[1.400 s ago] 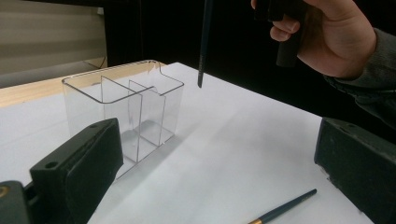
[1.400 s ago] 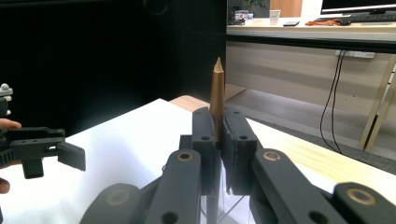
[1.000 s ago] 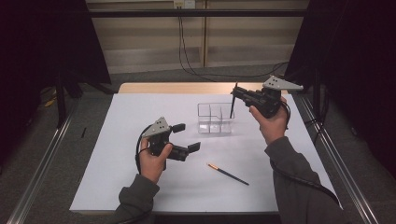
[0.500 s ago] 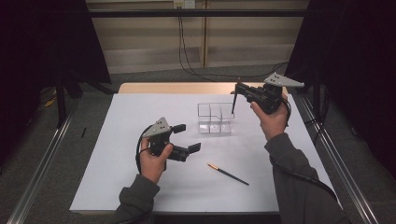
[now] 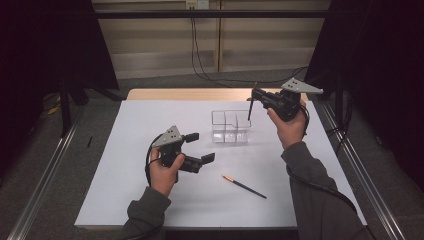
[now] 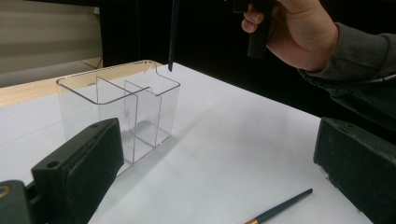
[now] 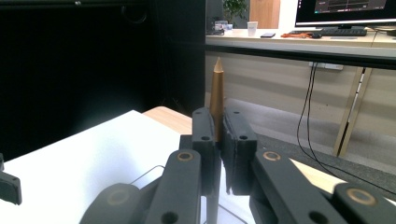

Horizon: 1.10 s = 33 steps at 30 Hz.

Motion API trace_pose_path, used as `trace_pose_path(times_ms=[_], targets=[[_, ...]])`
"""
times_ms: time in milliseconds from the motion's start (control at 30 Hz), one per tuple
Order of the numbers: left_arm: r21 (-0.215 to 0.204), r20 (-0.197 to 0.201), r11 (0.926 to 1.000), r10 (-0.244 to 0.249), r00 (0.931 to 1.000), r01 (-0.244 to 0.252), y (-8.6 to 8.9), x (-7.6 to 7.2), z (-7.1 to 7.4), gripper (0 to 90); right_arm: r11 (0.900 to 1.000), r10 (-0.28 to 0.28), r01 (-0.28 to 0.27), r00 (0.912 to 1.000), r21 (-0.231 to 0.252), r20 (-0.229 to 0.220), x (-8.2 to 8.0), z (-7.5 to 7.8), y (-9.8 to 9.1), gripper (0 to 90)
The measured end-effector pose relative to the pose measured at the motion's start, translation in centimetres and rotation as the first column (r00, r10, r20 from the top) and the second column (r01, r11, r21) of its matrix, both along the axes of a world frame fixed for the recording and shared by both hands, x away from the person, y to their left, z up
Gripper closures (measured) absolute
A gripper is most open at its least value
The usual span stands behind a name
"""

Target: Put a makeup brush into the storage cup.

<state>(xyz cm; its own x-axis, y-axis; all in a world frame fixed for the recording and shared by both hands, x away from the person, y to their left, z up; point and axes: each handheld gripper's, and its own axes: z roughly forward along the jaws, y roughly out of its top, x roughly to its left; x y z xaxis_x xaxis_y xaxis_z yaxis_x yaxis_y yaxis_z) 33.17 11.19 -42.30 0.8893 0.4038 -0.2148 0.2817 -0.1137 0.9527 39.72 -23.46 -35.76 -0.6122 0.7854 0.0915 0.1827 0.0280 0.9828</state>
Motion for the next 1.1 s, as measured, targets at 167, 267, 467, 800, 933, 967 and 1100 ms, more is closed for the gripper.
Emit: trace_pose_path(times_ms=[167,267,467,800,933,967,1100], targets=[[0.003,0.005,1.0,0.003,1.0,-0.003,0.1,0.1,0.0,1.5,1.0,0.003,-0.003,1.0,-0.007,-0.009,0.0,-0.4,0.2,84.2],[0.005,0.007,1.0,0.001,1.0,-0.001,0.2,0.1,0.0,1.6,1.0,0.003,-0.003,0.9999,-0.009,-0.011,0.0,-0.6,0.2,84.3],[0.004,0.009,1.0,0.003,1.0,-0.003,0.1,0.0,0.0,1.7,1.0,-0.002,0.002,0.9999,-0.007,-0.015,-0.1,-1.0,0.0,84.3],[0.007,0.01,1.0,0.002,0.9999,-0.002,0.1,0.1,0.0,1.7,0.9998,-0.001,0.0,0.9997,-0.021,-0.025,-0.1,-1.8,0.0,84.2],[0.004,0.01,1.0,-0.001,1.0,0.001,0.1,0.1,-0.1,1.8,0.9997,0.003,-0.003,0.9996,-0.024,-0.026,-0.1,-2.0,0.1,84.2],[0.003,0.008,1.0,-0.002,1.0,0.002,0.1,0.1,-0.1,1.8,0.9998,0.003,-0.004,0.9996,-0.019,-0.028,0.0,-2.1,0.2,84.2],[-0.002,0.006,1.0,0.001,1.0,-0.001,0.0,0.0,-0.1,1.8,0.9999,0.006,-0.007,0.9995,-0.013,-0.032,0.0,-2.3,0.2,84.2]])
